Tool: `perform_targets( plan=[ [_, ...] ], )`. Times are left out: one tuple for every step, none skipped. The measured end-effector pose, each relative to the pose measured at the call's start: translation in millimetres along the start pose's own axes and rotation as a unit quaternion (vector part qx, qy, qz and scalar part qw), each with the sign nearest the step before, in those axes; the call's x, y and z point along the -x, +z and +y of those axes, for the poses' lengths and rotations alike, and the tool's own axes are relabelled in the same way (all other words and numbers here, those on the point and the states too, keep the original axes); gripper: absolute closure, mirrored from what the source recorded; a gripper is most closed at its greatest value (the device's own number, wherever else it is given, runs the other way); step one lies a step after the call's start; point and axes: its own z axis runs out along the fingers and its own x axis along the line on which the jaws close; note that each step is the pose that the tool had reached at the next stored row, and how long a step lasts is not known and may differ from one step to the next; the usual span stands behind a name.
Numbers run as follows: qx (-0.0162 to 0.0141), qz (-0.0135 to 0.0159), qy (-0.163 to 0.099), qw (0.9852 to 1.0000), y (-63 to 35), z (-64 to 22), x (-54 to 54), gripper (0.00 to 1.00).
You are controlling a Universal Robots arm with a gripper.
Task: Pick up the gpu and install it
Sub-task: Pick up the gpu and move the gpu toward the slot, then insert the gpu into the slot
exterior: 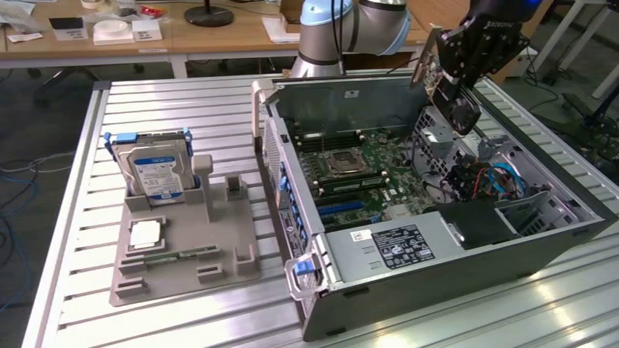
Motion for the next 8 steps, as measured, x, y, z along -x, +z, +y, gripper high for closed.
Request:
perform_targets(
  plan=[
    [0.0000, 0.0000, 0.000, 1.0000, 0.1, 0.1, 0.7, 0.73],
    [-0.0001, 0.0000, 0.000, 1.0000, 0.1, 0.1, 1.5, 0.73],
    [-0.0001, 0.0000, 0.000, 1.0000, 0.2, 0.1, 2.2, 0.73],
    [-0.0001, 0.0000, 0.000, 1.0000, 0.3, 0.1, 2.3, 0.73],
    [0.0000, 0.0000, 0.000, 1.0000, 0.3, 0.1, 2.3, 0.73],
    [0.0000, 0.0000, 0.000, 1.0000, 0.3, 0.1, 2.3, 0.73],
    [0.0000, 0.0000, 0.000, 1.0000, 0.3, 0.1, 2.3, 0.73],
    [0.0000, 0.0000, 0.000, 1.0000, 0.3, 0.1, 2.3, 0.73]
  ],
)
